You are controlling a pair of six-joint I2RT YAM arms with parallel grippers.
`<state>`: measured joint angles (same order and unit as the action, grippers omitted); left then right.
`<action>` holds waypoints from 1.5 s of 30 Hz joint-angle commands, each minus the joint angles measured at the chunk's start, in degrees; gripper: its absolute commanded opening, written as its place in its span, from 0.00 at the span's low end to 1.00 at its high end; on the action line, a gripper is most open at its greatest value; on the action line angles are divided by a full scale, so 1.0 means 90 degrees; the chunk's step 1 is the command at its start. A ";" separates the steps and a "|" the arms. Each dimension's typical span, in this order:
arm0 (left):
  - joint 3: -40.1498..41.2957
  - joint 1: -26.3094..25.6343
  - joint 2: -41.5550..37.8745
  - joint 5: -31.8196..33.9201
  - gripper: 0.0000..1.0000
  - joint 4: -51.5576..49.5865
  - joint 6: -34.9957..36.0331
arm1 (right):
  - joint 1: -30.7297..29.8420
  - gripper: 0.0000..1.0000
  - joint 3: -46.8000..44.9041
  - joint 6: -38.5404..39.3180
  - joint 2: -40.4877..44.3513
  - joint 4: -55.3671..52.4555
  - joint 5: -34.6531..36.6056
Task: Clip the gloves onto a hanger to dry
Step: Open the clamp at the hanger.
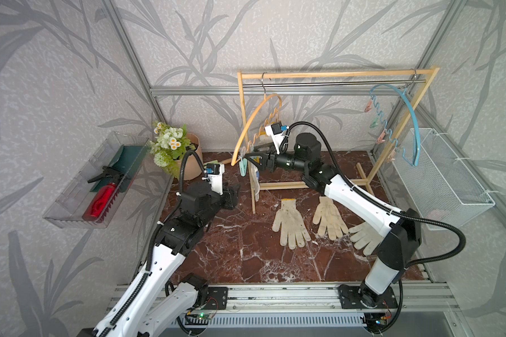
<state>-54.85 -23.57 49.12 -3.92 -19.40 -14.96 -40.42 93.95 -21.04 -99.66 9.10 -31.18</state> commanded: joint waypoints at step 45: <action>-0.0473 -0.0018 0.0372 -0.0050 0.52 0.0505 0.0217 | -0.0313 0.71 -0.0085 -0.0070 -0.0194 0.0232 -0.0097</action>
<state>-57.30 -23.57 52.71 -4.16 -15.62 -13.91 -42.92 90.87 -22.00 -100.22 10.00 -30.65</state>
